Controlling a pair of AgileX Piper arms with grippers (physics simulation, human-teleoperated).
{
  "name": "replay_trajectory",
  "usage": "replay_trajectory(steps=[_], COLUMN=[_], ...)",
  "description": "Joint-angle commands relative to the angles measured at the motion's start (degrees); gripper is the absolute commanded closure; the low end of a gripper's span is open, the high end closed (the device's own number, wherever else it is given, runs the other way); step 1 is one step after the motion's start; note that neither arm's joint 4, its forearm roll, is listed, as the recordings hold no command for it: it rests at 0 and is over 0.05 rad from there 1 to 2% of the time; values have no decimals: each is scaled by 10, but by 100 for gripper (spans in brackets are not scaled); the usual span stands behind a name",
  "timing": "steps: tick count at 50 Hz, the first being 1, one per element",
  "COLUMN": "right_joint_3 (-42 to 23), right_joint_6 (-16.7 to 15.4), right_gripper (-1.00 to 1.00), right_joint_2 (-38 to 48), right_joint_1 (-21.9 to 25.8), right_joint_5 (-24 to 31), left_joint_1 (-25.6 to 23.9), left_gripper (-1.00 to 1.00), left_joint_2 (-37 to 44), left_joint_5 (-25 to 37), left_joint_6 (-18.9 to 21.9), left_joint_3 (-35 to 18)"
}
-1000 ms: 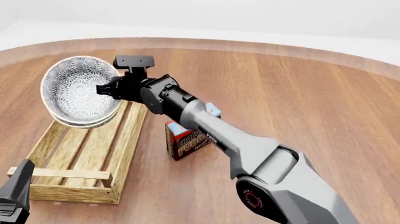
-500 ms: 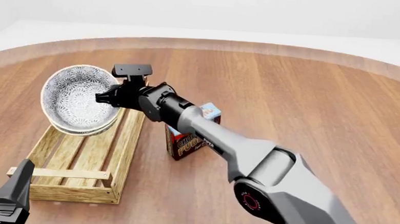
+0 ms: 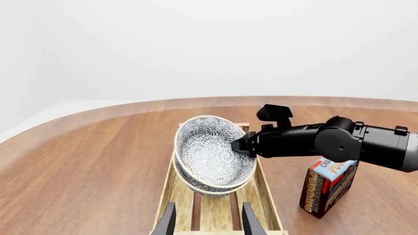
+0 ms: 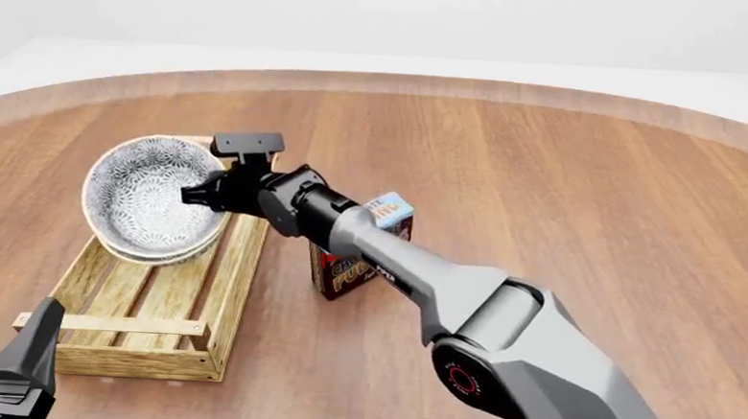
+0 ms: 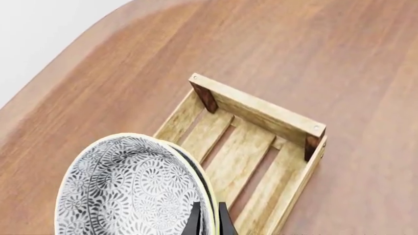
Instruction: Stack the left bowl on the right bowl and place them in the tray.
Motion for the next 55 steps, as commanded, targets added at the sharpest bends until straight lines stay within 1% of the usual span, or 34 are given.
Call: replay_trajectory(steps=[1,19,34,35,55], right_joint_3=[10,10,-10,-11,1], right_joint_6=[7,8,-3,-4,-4], right_gripper=[100,100,100,-100,-100], right_joint_2=[-7,4,23,24,16], right_joint_1=[1,5,11,10,17], right_joint_5=[-14,-12,3,4,-2], left_joint_1=[0,0,0,0,0], left_gripper=[-100,-100,-100,-100,-100], left_joint_2=[0,0,0,0,0], left_joint_5=[0,0,0,0,0], left_joint_6=[0,0,0,0,0], left_joint_3=[0,0,0,0,0])
